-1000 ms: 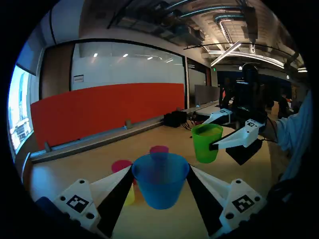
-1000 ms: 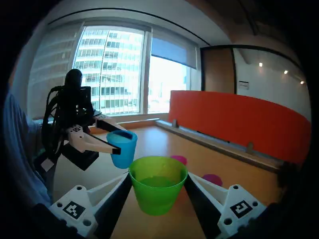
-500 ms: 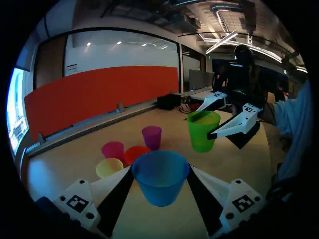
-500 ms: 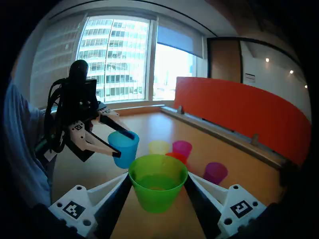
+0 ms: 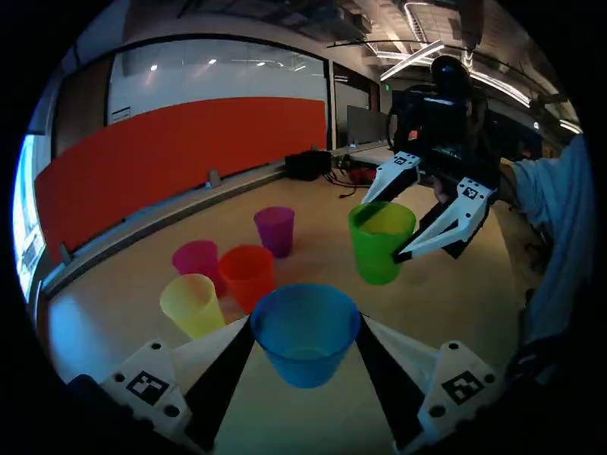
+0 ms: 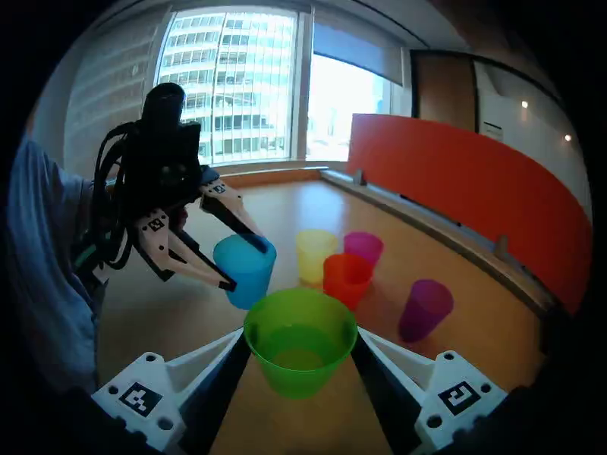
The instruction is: Pour water
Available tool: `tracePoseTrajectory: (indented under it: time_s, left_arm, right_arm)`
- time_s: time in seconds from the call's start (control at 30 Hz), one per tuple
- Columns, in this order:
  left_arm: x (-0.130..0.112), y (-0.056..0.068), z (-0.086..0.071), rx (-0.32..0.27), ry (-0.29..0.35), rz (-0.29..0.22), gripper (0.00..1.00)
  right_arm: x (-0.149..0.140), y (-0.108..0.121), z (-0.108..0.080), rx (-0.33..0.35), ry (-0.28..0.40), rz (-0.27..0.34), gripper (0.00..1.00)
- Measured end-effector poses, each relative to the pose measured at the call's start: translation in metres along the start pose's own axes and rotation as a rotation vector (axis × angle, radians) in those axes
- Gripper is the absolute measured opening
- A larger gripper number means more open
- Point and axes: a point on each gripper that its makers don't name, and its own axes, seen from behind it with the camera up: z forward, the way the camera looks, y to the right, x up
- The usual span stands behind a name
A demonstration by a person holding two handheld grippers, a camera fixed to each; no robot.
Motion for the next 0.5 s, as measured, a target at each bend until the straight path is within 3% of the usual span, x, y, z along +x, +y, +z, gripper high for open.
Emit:
tracePoseTrajectory:
  time_s: [0.5]
  left_arm:
    - [-0.021,0.006,0.011,-0.041,-0.052,0.013,0.89]
  right_arm:
    - [-0.027,0.000,0.013,0.018,-0.077,-0.023,0.91]
